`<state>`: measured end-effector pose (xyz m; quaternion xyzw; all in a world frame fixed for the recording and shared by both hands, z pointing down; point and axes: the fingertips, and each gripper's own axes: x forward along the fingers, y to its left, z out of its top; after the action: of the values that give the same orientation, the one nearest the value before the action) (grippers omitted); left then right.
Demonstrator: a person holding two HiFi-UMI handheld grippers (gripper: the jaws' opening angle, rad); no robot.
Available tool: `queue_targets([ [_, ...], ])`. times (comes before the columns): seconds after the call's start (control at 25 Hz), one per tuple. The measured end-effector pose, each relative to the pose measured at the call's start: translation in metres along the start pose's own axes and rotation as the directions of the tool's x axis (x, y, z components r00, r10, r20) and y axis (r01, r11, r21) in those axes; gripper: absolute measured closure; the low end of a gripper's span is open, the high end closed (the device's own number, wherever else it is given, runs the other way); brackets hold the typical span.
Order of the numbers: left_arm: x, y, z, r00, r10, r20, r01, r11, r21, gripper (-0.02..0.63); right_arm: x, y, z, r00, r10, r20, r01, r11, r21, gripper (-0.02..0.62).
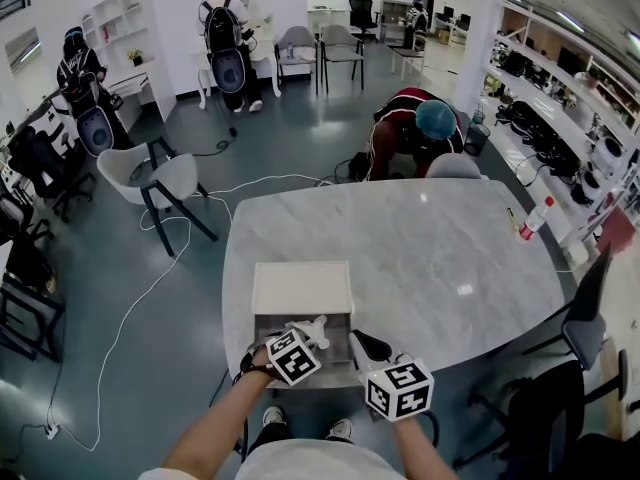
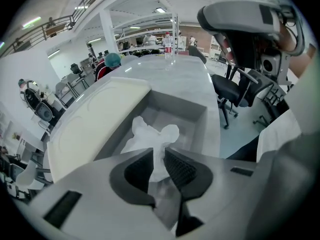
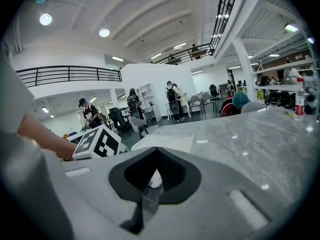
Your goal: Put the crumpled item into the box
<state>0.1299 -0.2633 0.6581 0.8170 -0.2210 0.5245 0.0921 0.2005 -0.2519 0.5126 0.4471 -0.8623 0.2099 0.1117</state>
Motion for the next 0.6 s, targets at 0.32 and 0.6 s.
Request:
queue_targets([
  [0.32,-0.02,0.006,0.004,0.997,0.019,0.072,-0.017,0.999,-0.029,0.535,0.002,0.007,0.001,1.0,-0.019,0.004,0.019,1.0,0.009,0.591],
  [0.6,-0.068,0.025,0.012,0.963,0.066,0.261,-0.007,0.975,-0.222,0.535,0.016,0.018,0.008,1.0,-0.015,0.015,0.015,1.0,0.022,0.591],
])
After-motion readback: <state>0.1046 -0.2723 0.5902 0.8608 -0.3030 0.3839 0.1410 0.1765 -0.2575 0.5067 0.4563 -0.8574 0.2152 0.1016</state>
